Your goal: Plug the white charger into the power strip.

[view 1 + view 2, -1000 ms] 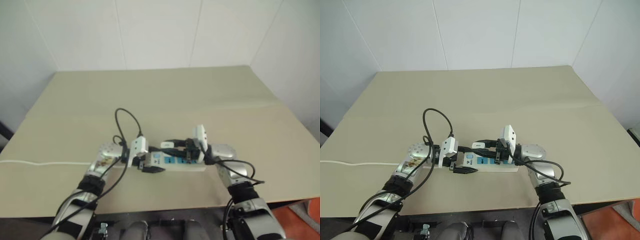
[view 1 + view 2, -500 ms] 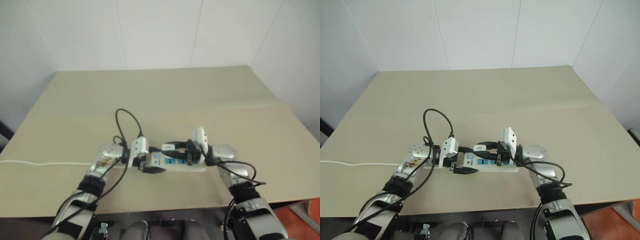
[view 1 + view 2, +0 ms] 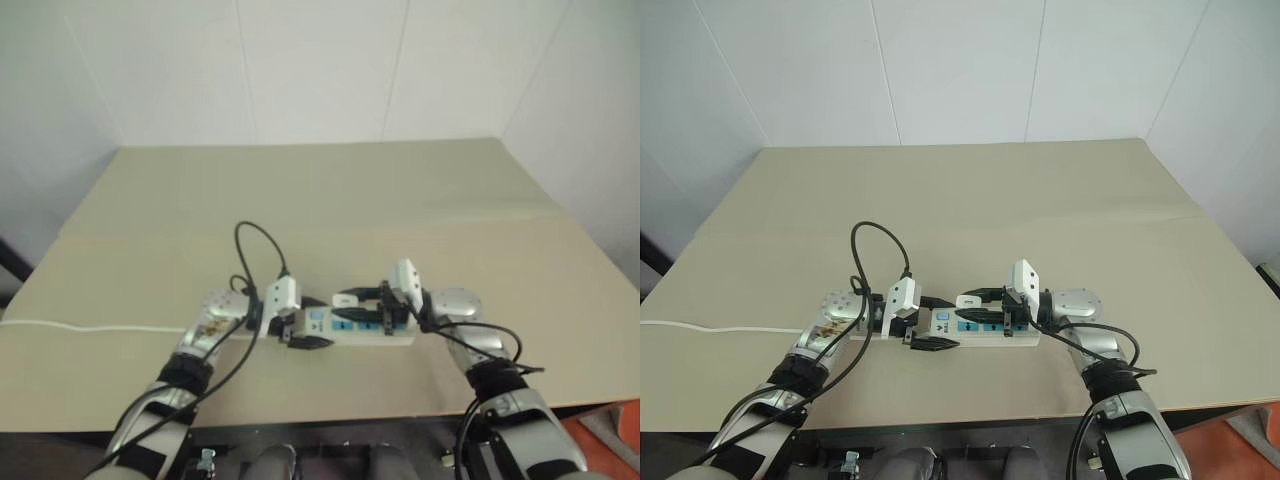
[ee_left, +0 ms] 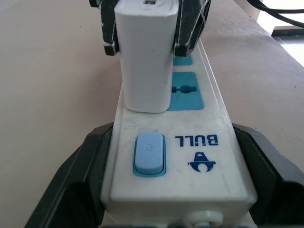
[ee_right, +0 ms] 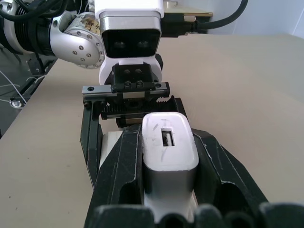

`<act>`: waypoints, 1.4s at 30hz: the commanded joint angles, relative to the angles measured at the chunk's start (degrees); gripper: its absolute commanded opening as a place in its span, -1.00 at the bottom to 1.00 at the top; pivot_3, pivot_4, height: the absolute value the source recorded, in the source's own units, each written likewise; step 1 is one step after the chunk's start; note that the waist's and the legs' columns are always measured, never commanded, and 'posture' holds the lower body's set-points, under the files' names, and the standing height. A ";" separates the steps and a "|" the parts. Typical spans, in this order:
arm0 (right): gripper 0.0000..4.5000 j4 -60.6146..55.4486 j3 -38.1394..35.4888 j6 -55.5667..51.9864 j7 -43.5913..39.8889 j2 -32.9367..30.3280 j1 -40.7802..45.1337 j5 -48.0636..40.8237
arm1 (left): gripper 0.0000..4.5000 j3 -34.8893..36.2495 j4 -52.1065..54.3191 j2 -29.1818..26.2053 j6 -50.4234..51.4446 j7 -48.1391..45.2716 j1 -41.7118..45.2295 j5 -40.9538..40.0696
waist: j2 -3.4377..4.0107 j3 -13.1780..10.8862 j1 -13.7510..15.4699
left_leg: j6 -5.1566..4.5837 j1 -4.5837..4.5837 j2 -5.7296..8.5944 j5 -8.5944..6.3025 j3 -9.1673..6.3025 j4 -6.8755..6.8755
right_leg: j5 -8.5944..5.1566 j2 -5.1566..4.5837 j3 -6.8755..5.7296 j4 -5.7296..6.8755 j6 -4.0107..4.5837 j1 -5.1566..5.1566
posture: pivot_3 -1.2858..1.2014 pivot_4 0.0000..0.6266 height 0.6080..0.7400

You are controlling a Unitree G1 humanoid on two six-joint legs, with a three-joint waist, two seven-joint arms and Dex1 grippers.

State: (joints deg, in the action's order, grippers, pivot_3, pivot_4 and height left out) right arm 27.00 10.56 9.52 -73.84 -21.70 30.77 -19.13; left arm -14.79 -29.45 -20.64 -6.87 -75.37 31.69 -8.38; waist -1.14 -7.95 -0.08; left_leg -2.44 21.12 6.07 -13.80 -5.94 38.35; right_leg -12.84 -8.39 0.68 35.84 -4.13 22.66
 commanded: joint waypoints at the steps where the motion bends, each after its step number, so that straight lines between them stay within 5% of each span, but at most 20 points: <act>1: -0.49 6.96 -0.96 -1.23 2.22 -3.87 -0.67 4.86 | 0.46 -1.86 -0.18 -1.44 0.99 -2.01 -1.81 1.46 | -0.03 0.03 -0.03 | 0.00 -0.01 -0.01 0.00 0.00 0.00 | 0.00 0.00 0.00 0.00 0.00 -0.01 | 0.03 -0.52 1.00; 35: -0.49 9.86 4.63 -4.20 -2.40 -0.40 3.26 5.33 | 0.46 -1.78 0.62 -1.77 1.28 -1.70 -2.41 1.25 | -0.04 0.06 -0.61 | 0.05 -0.65 -0.05 -0.03 -0.07 -0.49 | -0.35 0.04 0.10 -0.04 -0.42 -0.40 | 0.03 -0.52 1.00; 42: 0.56 8.22 3.92 -7.11 -3.23 -0.41 2.96 5.20 | 0.46 -1.84 0.35 -1.69 1.15 -1.73 -2.27 1.20 | -0.08 0.08 -0.55 | 0.10 -0.63 -0.06 -0.06 -0.12 -0.52 | -0.40 0.06 0.07 -0.06 -0.42 -0.39 | 0.03 -0.52 1.00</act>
State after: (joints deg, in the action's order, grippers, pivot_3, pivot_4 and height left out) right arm 33.01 13.54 5.48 -77.05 -21.25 35.81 -16.49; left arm -14.62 -28.55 -21.74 -6.14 -75.41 30.70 -8.70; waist -1.21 -7.88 -0.63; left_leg -2.34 20.49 6.01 -13.86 -6.06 37.83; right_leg -13.25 -8.33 0.75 35.78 -4.55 22.27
